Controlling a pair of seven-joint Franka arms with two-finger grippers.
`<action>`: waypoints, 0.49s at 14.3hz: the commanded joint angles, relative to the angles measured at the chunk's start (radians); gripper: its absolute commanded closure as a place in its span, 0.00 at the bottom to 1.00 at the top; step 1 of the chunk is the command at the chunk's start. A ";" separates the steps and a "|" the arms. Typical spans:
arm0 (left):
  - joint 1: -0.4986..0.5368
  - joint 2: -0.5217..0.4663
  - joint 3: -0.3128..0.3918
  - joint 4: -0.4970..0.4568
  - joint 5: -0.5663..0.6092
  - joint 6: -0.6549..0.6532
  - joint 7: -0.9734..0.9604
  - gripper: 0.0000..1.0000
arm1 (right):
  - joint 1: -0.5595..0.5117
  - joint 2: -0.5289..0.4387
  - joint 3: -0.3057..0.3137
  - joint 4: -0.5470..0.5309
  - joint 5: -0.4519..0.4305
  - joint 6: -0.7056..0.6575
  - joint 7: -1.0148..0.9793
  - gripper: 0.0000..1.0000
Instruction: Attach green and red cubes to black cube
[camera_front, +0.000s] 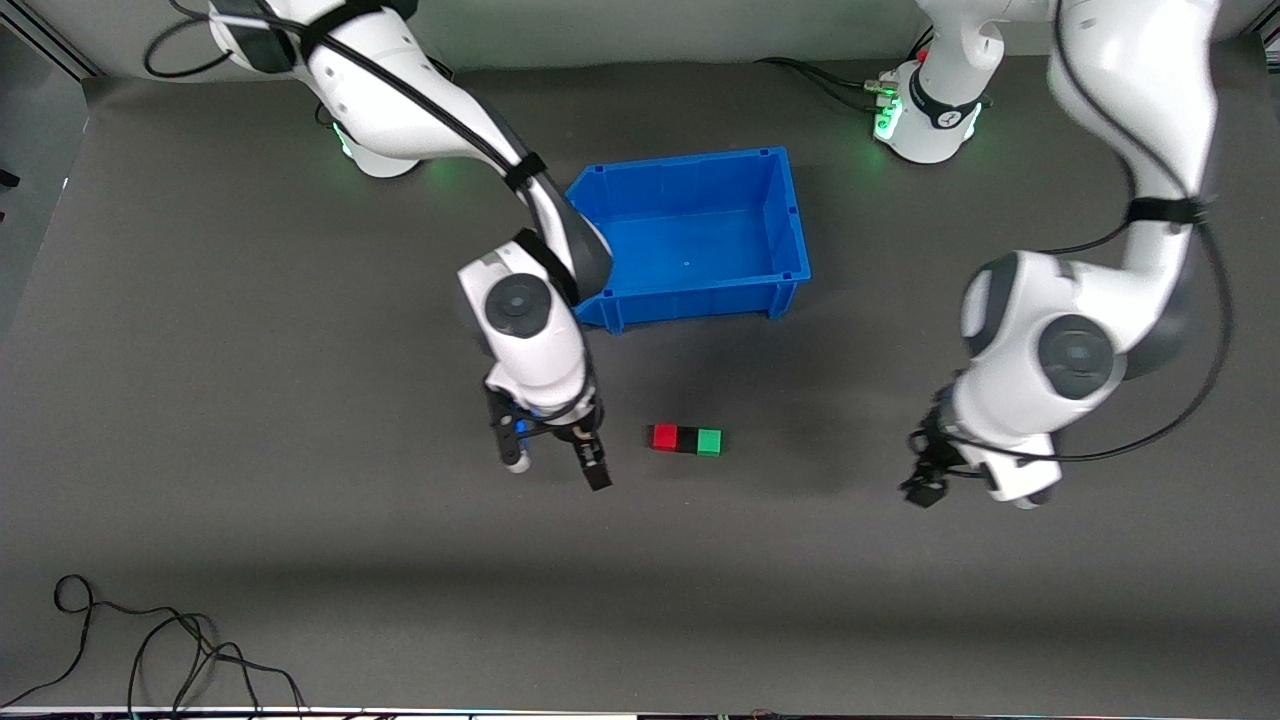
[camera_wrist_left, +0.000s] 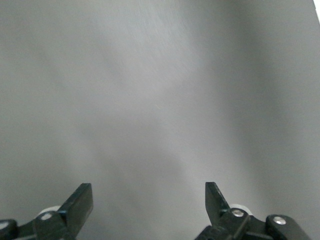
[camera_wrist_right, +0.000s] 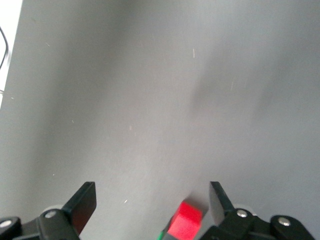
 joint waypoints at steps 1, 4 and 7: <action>0.081 -0.086 -0.009 -0.045 0.003 -0.098 0.324 0.00 | -0.087 -0.127 0.005 -0.030 -0.026 -0.155 -0.283 0.00; 0.216 -0.146 -0.012 -0.041 -0.065 -0.164 0.745 0.00 | -0.160 -0.241 -0.029 -0.034 -0.028 -0.333 -0.604 0.00; 0.246 -0.205 -0.006 -0.027 -0.073 -0.212 1.137 0.00 | -0.157 -0.336 -0.138 -0.036 -0.028 -0.459 -0.906 0.00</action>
